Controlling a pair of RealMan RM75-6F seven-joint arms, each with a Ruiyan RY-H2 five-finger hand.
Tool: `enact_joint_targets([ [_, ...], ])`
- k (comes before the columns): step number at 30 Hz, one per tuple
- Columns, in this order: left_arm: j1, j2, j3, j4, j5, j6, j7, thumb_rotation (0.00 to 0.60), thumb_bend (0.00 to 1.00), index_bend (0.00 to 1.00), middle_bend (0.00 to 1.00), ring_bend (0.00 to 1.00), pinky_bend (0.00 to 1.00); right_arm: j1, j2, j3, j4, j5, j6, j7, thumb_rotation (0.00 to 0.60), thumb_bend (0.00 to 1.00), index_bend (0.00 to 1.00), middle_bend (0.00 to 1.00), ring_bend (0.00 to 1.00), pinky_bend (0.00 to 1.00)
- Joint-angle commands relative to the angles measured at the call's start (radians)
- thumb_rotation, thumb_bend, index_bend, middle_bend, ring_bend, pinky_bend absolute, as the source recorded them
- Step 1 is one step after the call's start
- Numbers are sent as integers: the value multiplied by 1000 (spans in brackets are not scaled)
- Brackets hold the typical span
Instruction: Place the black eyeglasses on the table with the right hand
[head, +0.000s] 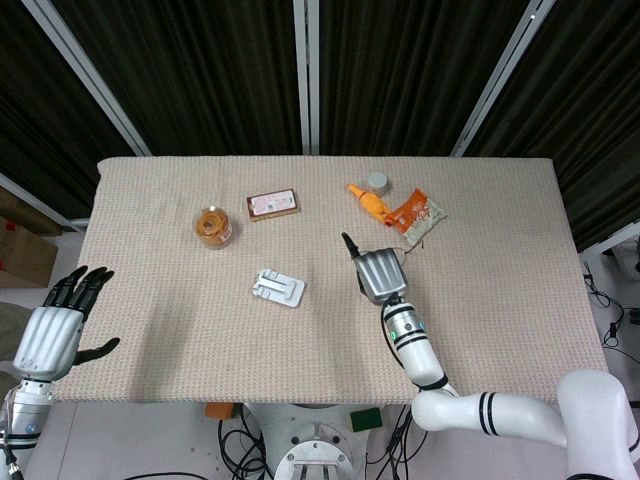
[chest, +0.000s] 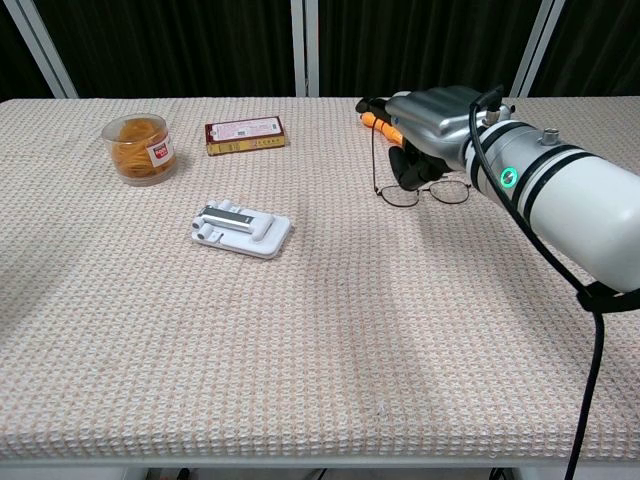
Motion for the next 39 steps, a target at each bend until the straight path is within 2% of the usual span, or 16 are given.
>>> enact_joint_targets([
  [1, -4, -3, 0, 5, -3, -8, -3, 600, 65, 100, 114, 46, 158, -9, 21, -9, 6, 22, 1, -4, 600, 800, 0, 899, 815, 779],
  [6, -7, -3, 1, 0, 3, -10, 4, 600, 65, 100, 113, 45, 158, -16, 55, -18, 14, 79, -27, -2, 600, 799, 0, 899, 816, 779],
  [19, -8, 1, -1, -16, -4, -13, 26, 600, 65, 100, 114, 46, 158, -40, 92, -55, 63, 112, -72, 75, 600, 796, 0, 899, 819, 779],
  [24, -7, 5, -2, -22, -5, -9, 29, 599, 65, 100, 114, 45, 158, -77, 129, -73, 9, -17, -27, 180, 600, 792, 0, 899, 819, 779],
  [28, -9, 4, -2, -21, -8, -13, 29, 600, 65, 100, 113, 45, 158, -129, 188, -102, -67, -201, 48, 308, 600, 792, 0, 899, 818, 779],
  [32, -7, 1, -1, -20, -2, -7, 28, 599, 66, 100, 114, 45, 158, -208, 268, -140, -136, -428, 195, 468, 600, 792, 0, 899, 817, 779],
  [34, -5, -1, -1, -17, -4, -5, 25, 600, 66, 100, 114, 46, 158, -255, 298, -156, -135, -495, 272, 530, 600, 790, 0, 899, 817, 779],
  [37, -6, -1, 0, -11, -9, -10, 20, 600, 65, 100, 114, 45, 158, -325, 337, -169, -92, -493, 327, 616, 600, 789, 0, 899, 817, 779],
  [39, -8, 0, -1, -9, -10, -14, 17, 600, 65, 100, 114, 45, 158, -352, 363, -166, -61, -423, 273, 716, 600, 785, 0, 899, 817, 779],
])
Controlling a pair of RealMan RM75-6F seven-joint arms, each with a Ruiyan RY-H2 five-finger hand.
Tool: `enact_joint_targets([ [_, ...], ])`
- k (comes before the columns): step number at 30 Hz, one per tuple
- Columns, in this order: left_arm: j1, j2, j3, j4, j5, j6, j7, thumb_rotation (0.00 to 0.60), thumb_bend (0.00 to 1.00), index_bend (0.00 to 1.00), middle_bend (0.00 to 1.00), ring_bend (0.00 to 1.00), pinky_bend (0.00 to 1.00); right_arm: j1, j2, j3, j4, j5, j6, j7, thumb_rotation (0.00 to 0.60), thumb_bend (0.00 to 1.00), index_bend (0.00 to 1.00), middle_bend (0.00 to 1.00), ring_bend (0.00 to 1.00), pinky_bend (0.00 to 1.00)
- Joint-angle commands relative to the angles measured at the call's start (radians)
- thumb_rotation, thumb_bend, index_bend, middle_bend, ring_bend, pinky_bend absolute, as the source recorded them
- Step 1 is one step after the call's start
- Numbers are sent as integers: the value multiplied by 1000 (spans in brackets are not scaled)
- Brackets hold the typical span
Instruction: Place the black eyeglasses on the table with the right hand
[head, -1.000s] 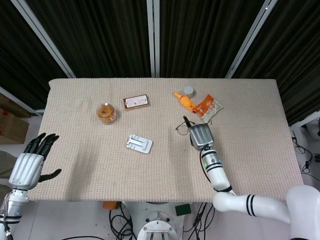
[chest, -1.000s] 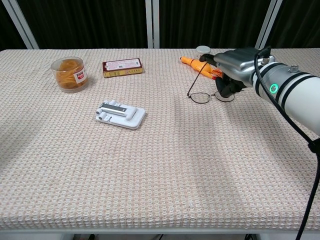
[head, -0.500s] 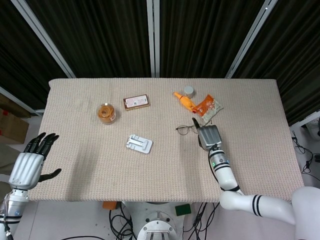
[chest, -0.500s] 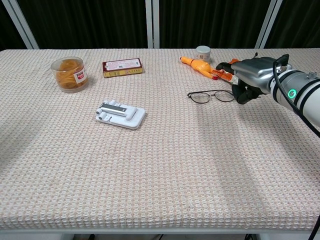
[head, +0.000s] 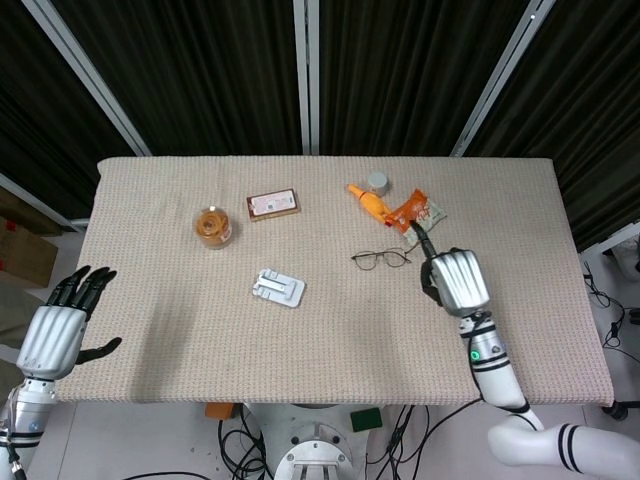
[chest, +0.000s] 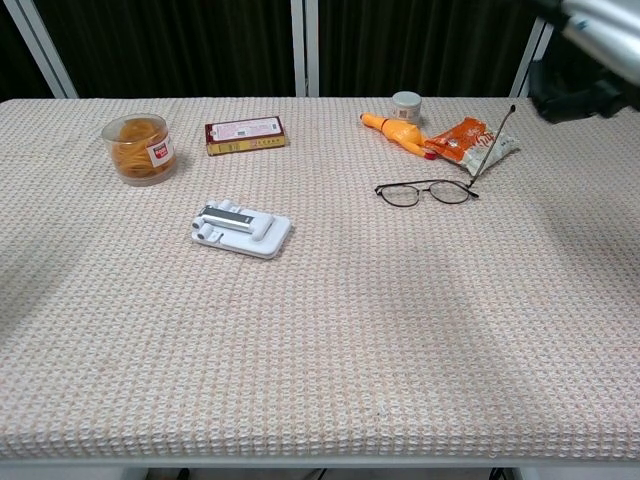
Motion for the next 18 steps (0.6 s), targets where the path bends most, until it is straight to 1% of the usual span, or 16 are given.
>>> enact_joint_targets([
  [1, -3, 1, -1, 1, -1, -3, -2, 600, 65, 100, 114, 45, 158, -95, 91, -21, 43, 86, -47, 200, 600, 782, 0, 899, 817, 779],
  [2, -4, 1, -2, 1, 0, -4, -2, 599, 65, 100, 114, 46, 158, -95, 103, -14, 62, 130, -97, 228, 600, 779, 0, 899, 817, 779],
  [4, -5, 1, -2, 0, -2, -6, -2, 599, 65, 100, 114, 45, 158, -90, 103, 1, 97, 176, -152, 250, 600, 778, 0, 899, 817, 779],
  [8, -13, -2, -6, 2, -8, -17, -2, 599, 65, 101, 114, 45, 158, -62, 69, 18, 177, 223, -254, 246, 600, 763, 0, 899, 814, 779],
  [12, -19, -1, -8, 0, -14, -29, 6, 600, 65, 100, 114, 45, 158, -33, 34, 28, 212, 264, -342, 227, 600, 748, 0, 899, 806, 779],
  [16, -21, 4, -10, -2, -23, -35, 11, 599, 65, 100, 114, 45, 158, -20, -22, 50, 247, 292, -368, 225, 600, 743, 0, 899, 805, 779],
  [18, -23, 5, -10, 1, -29, -40, 10, 599, 65, 100, 114, 45, 158, -9, -51, 69, 266, 315, -380, 219, 600, 728, 0, 896, 804, 779],
])
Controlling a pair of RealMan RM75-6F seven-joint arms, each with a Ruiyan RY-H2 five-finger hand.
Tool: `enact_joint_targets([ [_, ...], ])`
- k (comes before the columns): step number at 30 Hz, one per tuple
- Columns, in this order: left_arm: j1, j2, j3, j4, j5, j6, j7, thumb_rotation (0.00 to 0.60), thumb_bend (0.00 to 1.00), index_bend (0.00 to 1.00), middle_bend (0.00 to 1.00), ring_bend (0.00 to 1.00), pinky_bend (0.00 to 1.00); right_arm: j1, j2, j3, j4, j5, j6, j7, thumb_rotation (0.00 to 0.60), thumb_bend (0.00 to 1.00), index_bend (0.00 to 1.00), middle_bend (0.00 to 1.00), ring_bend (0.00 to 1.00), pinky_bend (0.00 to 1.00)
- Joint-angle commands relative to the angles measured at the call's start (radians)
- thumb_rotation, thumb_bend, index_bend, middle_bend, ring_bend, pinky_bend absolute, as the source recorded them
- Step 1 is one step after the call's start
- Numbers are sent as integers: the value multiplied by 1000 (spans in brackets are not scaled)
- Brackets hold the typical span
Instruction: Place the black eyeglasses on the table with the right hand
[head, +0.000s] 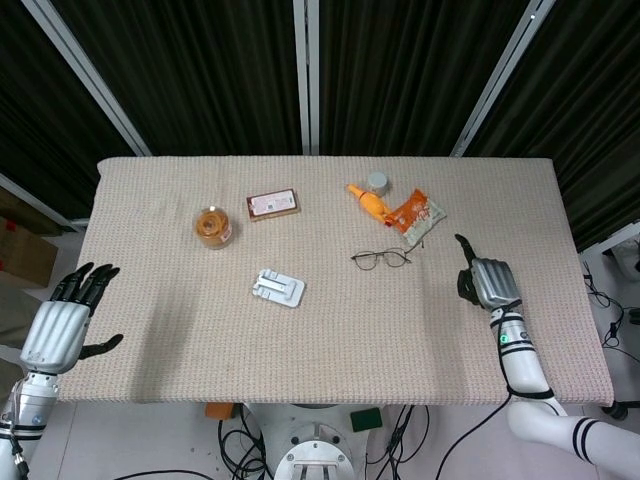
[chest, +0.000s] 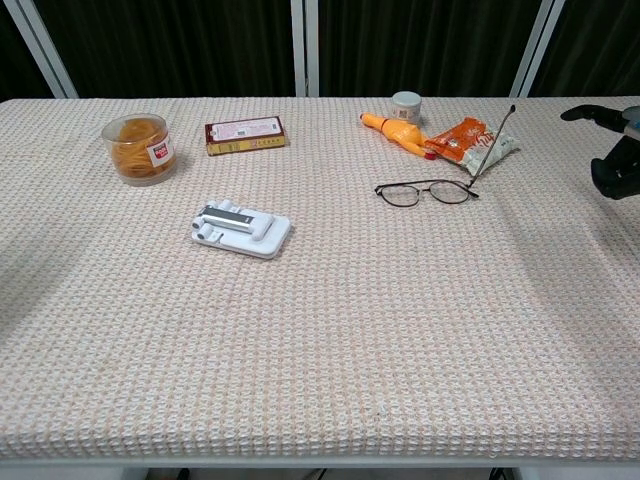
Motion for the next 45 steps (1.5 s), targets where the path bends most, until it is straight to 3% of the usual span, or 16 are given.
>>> enact_joint_targets([
  [1, -3, -1, 0, 4, -7, -8, -2, 599, 65, 100, 114, 45, 158, 24, -56, 36, 41, 43, -25, -8, 600, 724, 0, 895, 803, 779],
  [13, -11, -13, -2, 22, -19, -21, -18, 599, 65, 100, 113, 45, 158, 112, -167, 78, 54, 71, -87, -103, 600, 726, 0, 893, 802, 779],
  [24, -6, -15, 2, 40, -18, -13, -42, 599, 65, 100, 114, 45, 158, 185, -230, 70, 50, 172, -167, -253, 600, 729, 0, 893, 816, 805],
  [38, 8, -2, 6, 44, -16, 8, -62, 599, 65, 100, 114, 45, 158, 248, -276, 76, 89, 259, -207, -329, 600, 726, 0, 893, 816, 806],
  [45, 8, -1, 4, 41, -13, 12, -59, 600, 64, 100, 114, 45, 158, 194, -237, 71, -11, 127, -86, -245, 600, 728, 0, 893, 816, 806],
])
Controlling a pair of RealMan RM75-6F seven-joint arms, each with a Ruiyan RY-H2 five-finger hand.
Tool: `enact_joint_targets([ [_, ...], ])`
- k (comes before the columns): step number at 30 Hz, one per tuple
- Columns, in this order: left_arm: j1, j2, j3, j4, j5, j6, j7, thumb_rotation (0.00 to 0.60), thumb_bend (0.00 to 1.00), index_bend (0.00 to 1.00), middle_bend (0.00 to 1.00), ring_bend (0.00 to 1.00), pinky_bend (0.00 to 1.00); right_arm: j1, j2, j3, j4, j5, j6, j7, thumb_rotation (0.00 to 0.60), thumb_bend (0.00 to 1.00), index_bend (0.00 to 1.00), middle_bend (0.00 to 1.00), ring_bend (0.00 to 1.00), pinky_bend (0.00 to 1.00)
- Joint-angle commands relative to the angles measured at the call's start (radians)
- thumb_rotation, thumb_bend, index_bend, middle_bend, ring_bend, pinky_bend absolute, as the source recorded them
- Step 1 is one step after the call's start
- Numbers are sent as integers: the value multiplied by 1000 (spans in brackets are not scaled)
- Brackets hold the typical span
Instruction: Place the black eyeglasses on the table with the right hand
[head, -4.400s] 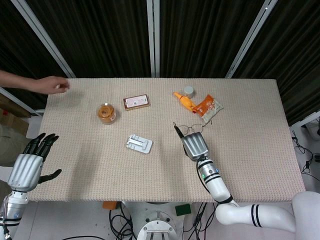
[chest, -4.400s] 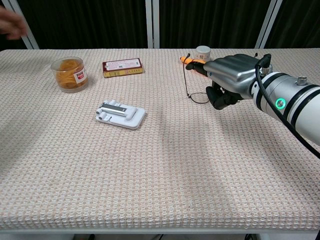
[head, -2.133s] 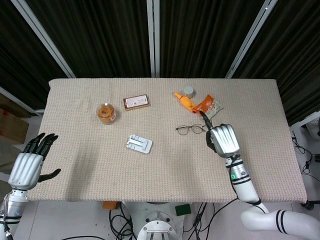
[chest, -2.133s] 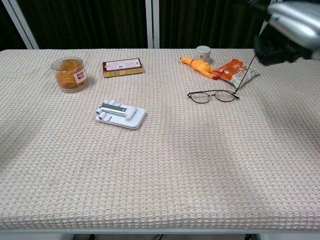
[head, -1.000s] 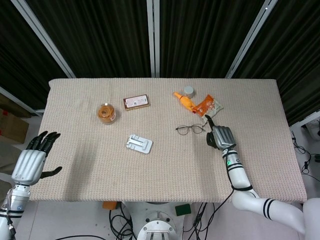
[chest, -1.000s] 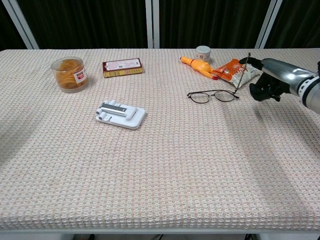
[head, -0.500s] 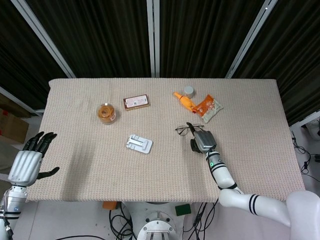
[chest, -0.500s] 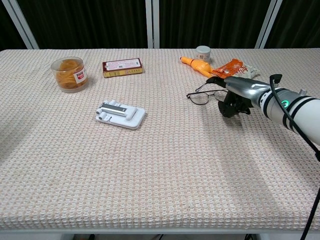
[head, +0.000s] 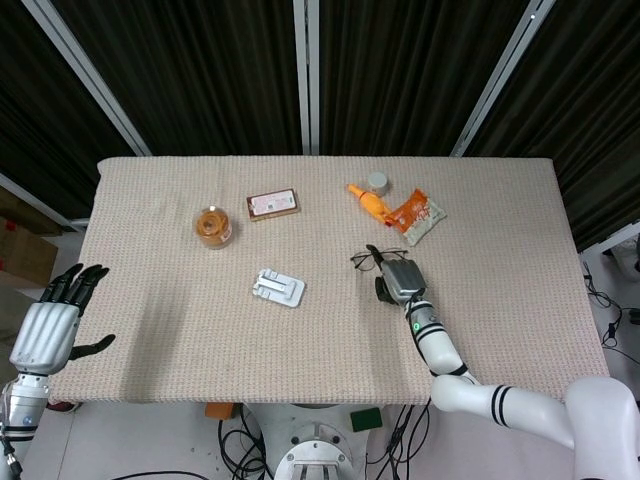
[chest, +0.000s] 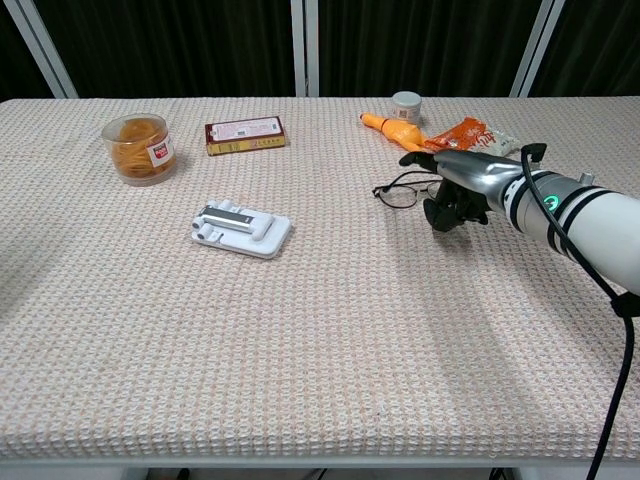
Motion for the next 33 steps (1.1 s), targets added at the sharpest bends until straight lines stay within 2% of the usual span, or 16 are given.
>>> enact_joint_targets([
  [1, -1, -1, 0, -2, 2, 0, 1, 600, 65, 100, 113, 45, 159, -47, 33, -17, -79, -95, 81, 57, 600, 729, 0, 893, 816, 806],
  [4, -4, -3, 1, -4, 4, -6, 8, 600, 65, 100, 114, 45, 159, -77, 58, -52, -125, -132, 113, 55, 600, 726, 0, 893, 815, 806],
  [8, -8, -7, 1, -9, 7, -10, 16, 599, 65, 100, 114, 46, 159, -88, 70, -68, -137, -118, 112, 28, 600, 701, 0, 893, 816, 805],
  [19, -7, -6, -1, -3, -3, -12, 13, 600, 65, 100, 114, 45, 159, -62, 34, -42, -67, -73, 68, 9, 600, 708, 0, 893, 816, 805],
  [33, -10, -3, -4, 2, -4, -12, 1, 600, 65, 100, 114, 46, 159, -34, -8, -43, 7, 1, -3, -26, 600, 682, 0, 893, 816, 805],
])
